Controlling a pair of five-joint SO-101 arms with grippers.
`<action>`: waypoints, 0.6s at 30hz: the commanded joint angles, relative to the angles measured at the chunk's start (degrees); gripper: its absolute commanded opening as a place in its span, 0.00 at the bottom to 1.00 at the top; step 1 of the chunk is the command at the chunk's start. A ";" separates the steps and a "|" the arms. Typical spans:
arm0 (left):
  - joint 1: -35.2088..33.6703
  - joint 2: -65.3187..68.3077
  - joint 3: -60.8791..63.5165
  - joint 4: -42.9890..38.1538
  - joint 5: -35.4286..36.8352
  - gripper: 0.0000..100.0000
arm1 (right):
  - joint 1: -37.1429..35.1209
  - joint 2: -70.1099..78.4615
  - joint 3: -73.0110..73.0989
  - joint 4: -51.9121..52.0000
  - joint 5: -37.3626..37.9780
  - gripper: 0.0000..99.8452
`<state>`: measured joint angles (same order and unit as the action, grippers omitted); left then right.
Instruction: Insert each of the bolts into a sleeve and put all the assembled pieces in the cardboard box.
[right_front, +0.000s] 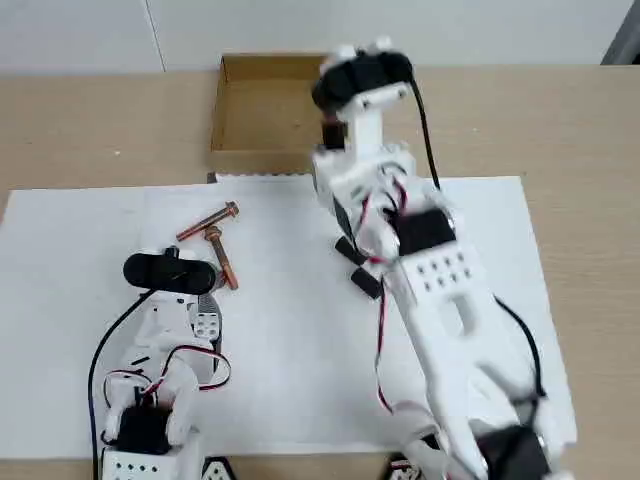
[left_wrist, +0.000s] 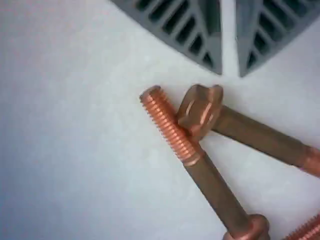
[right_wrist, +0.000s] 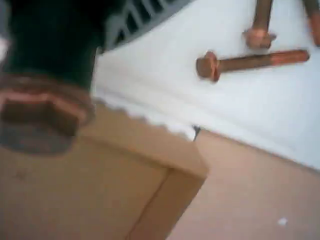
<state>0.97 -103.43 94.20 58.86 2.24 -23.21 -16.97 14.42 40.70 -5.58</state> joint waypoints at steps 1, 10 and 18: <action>0.00 -0.62 -0.31 -0.26 -0.26 0.01 | 0.66 8.13 -10.81 -5.93 4.57 0.00; 0.00 -0.62 -0.31 -0.18 -0.26 0.01 | 0.66 33.19 -26.37 -16.22 18.20 0.00; 0.00 -0.62 -0.31 -0.18 -0.26 0.01 | 0.22 49.71 -38.15 -17.89 27.87 0.01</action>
<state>0.97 -103.43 94.20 58.86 2.15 -22.95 30.95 -16.62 24.26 19.91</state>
